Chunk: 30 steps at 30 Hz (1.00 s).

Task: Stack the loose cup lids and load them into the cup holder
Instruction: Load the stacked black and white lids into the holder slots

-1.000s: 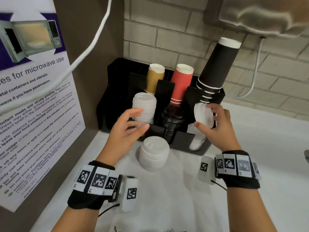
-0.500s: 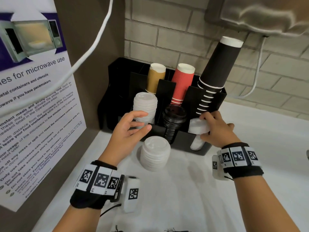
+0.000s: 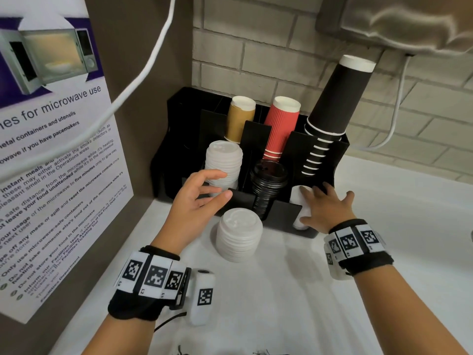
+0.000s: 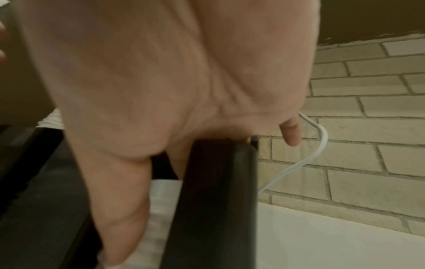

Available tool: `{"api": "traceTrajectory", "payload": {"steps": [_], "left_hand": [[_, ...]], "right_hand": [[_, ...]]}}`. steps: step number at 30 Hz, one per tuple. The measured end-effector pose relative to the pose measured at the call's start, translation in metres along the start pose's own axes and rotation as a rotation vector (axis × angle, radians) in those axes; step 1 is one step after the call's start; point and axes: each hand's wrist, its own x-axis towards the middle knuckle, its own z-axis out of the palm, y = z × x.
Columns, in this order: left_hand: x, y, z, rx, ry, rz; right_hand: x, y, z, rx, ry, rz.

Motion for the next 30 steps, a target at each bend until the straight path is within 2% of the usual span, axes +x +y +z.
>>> {"api": "traceTrajectory", "payload": {"steps": [13, 14, 16, 17, 18, 20, 22, 24, 27, 30], "left_hand": [[-0.002, 0.002, -0.001, 0.021, 0.017, 0.004], [-0.003, 0.002, -0.001, 0.021, 0.019, 0.004], [-0.003, 0.003, -0.001, 0.023, 0.025, 0.004], [-0.004, 0.003, -0.001, 0.023, 0.027, 0.002], [-0.004, 0.003, -0.001, 0.022, 0.029, -0.001], [-0.005, 0.004, -0.001, 0.023, 0.029, -0.005], [-0.006, 0.005, -0.001, 0.028, 0.027, -0.004], [-0.007, 0.005, -0.002, 0.027, 0.033, -0.001], [-0.006, 0.005, -0.005, 0.020, 0.047, -0.001], [-0.005, 0.005, -0.006, 0.019, 0.052, -0.005]], "right_hand": [[-0.022, -0.010, -0.015, -0.023, -0.045, -0.031], [-0.026, -0.010, -0.020, 0.013, 0.023, -0.009], [-0.034, -0.012, -0.030, 0.211, 0.287, 0.006], [-0.038, -0.017, -0.035, 0.379, 0.400, -0.051], [-0.043, -0.025, -0.040, 0.552, 0.431, -0.155], [-0.052, -0.048, -0.046, 0.780, 0.289, -0.376], [-0.057, -0.074, -0.044, 0.802, 0.100, -0.455], [-0.057, -0.093, -0.036, 0.750, 0.021, -0.423], [-0.056, -0.111, -0.027, 0.671, -0.005, -0.364], [-0.053, -0.119, -0.021, 0.707, -0.014, -0.344]]}}
